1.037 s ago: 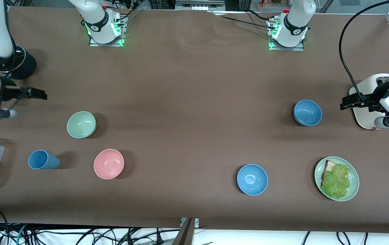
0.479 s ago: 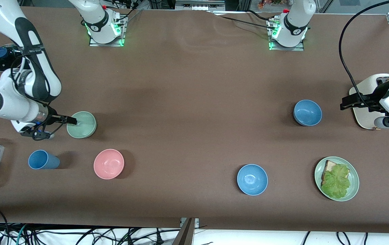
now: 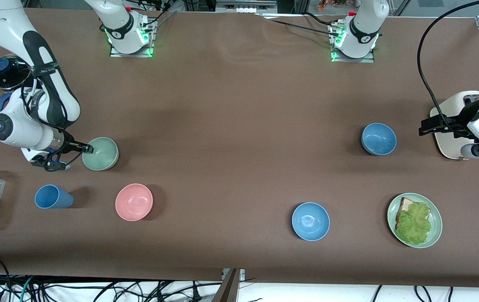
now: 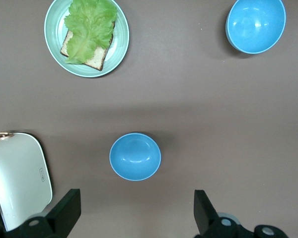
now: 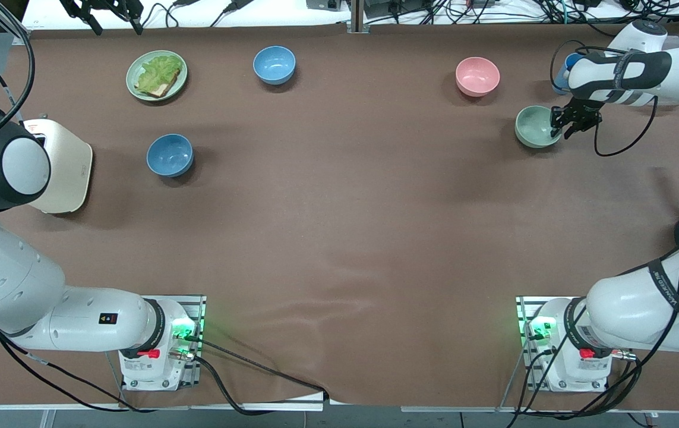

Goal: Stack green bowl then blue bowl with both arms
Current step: 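Reach the right gripper down to the rim of the pale green bowl, then grasp the green bowl rim and slide it toward the table middle, then release the green bowl and lift the right gripper away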

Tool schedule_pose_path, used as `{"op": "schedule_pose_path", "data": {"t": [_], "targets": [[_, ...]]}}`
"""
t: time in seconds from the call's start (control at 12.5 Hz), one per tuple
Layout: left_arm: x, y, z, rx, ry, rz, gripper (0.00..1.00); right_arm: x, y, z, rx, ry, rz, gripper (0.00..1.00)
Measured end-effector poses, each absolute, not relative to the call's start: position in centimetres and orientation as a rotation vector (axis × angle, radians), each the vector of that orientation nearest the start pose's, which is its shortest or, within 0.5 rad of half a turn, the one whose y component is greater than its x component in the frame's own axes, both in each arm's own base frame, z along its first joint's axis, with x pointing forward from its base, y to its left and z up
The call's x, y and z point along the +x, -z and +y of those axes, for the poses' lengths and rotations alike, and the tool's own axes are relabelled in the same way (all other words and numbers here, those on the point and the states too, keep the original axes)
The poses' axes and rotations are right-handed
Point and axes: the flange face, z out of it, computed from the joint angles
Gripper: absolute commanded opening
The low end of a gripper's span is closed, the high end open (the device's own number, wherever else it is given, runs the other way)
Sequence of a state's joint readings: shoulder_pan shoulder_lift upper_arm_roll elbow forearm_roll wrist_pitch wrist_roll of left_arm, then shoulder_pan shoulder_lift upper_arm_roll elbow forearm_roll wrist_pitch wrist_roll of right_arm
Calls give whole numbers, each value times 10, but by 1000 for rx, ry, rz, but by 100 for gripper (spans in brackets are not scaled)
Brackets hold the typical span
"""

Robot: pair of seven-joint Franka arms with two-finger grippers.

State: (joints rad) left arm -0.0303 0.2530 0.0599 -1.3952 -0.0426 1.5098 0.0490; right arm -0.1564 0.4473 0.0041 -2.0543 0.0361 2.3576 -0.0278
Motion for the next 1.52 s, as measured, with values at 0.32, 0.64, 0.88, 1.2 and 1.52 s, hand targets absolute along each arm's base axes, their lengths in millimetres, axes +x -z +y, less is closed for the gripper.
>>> {"op": "schedule_pose_path", "data": {"t": [0.32, 0.64, 0.88, 1.2, 1.52], "targets": [[621, -553, 9, -3167, -217, 32, 100, 584, -225, -80, -3077, -235, 213, 0], [621, -552, 9, -3167, -220, 32, 100, 597, -300, -27, -3034, -398, 285, 0], [621, -551, 9, -3166, -222, 32, 100, 588, -353, 91, -3010, -392, 438, 0], [622, -550, 7, -3167, -224, 37, 100, 566, -317, 262, -2900, -282, 653, 0], [625, -540, 10, -3174, -249, 26, 100, 527, -246, 388, -2780, -238, 792, 0]]}}
